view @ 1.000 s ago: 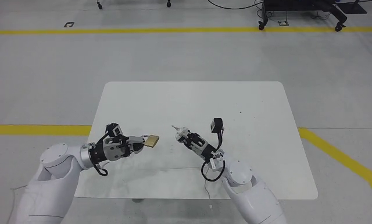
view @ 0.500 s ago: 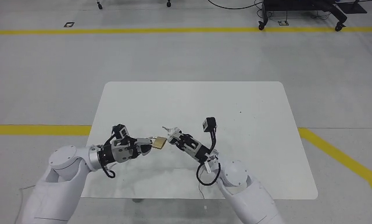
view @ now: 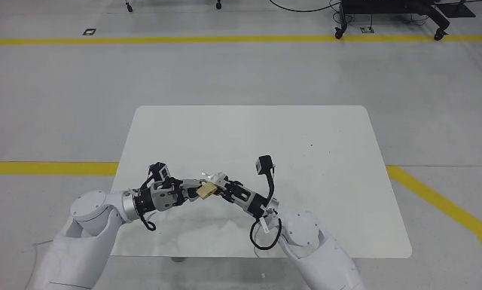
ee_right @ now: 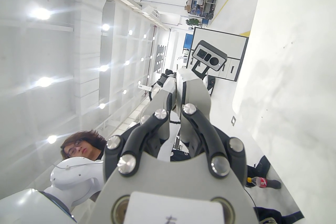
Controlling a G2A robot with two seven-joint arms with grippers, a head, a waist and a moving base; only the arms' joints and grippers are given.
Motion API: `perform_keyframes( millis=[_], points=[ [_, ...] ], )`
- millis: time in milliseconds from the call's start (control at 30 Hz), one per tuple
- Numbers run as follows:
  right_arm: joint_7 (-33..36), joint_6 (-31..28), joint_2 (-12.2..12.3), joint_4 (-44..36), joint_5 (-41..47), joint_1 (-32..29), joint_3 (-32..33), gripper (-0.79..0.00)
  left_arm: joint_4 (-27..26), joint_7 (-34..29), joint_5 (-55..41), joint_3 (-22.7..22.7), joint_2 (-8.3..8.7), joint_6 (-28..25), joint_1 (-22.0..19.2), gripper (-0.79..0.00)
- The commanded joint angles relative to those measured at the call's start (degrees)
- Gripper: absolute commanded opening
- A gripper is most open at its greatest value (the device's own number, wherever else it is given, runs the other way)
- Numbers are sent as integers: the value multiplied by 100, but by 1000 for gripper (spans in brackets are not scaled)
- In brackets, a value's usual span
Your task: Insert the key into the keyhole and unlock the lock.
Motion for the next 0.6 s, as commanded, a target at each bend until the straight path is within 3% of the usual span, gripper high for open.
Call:
perform_keyframes(
  millis=[0, 567],
  points=[
    [-4, 27, 3, -35, -52, -14, 7, -785, -3, 25, -39, 6, 1, -2, -8, -785],
    [-187, 58, -9, -157, -20, -105, 110, -785, 378, 377, -417, 181, -31, -6, -142, -785]
  ],
)
